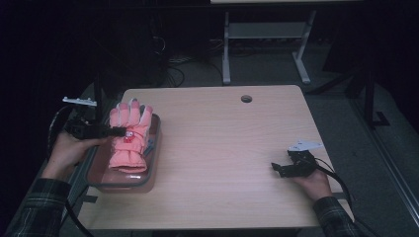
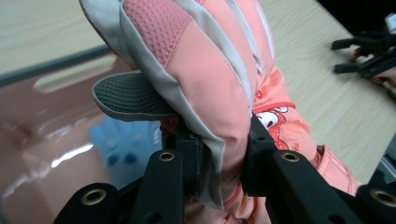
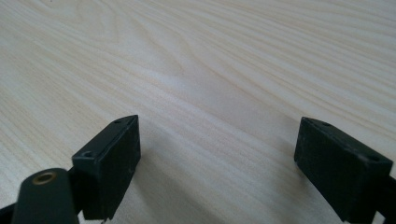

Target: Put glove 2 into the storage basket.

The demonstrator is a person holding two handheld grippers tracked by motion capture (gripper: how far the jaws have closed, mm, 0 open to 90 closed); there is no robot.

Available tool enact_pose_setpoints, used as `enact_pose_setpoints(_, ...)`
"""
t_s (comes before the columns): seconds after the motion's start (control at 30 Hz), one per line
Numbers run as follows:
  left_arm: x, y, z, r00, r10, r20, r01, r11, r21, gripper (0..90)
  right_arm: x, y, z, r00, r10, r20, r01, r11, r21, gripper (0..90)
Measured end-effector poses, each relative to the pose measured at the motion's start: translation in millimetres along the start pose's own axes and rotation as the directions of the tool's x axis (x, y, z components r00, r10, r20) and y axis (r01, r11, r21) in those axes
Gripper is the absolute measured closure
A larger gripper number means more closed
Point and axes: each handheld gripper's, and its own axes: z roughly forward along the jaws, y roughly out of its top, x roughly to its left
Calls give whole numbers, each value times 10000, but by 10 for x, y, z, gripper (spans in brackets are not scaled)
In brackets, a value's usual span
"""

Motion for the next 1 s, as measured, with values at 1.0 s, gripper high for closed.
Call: enact_pose_setpoints(1.0, 500, -279, 704, 9952, -976, 68, 951, 9813, 1675, 612, -1, 0, 0, 10000, -9, 9, 9, 10000, -5, 144)
